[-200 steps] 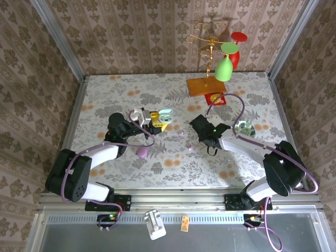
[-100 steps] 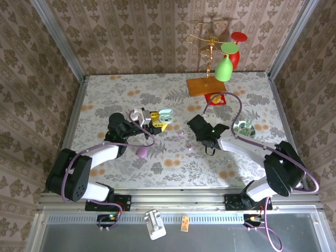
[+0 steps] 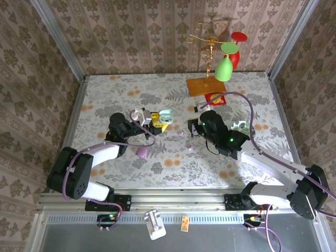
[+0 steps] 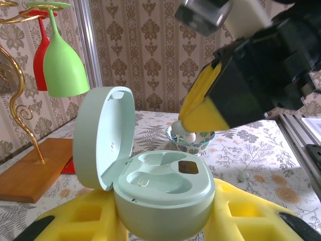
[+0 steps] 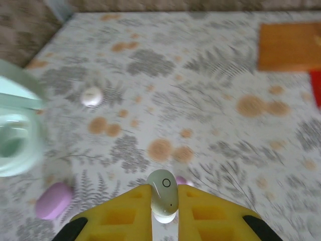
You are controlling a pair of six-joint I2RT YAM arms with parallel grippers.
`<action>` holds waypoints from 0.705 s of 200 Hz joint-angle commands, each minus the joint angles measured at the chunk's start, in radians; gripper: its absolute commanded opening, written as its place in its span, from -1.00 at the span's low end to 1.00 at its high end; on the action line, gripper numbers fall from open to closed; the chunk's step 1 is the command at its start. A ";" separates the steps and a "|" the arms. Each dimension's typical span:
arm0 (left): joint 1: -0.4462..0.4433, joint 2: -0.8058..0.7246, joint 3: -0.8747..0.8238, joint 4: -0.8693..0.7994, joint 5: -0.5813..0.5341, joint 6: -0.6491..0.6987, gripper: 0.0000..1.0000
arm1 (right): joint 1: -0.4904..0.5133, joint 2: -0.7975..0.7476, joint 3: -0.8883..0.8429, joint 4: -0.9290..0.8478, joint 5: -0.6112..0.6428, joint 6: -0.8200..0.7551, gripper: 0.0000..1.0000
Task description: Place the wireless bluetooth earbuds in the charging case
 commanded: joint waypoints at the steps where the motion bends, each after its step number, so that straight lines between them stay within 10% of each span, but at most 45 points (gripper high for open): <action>1: 0.006 0.002 0.033 0.046 0.036 -0.025 -0.45 | 0.005 -0.017 0.021 0.100 -0.178 -0.110 -0.64; 141: -0.001 -0.006 0.033 0.070 0.056 -0.056 -0.46 | 0.007 0.088 0.117 0.223 -0.360 -0.173 -0.65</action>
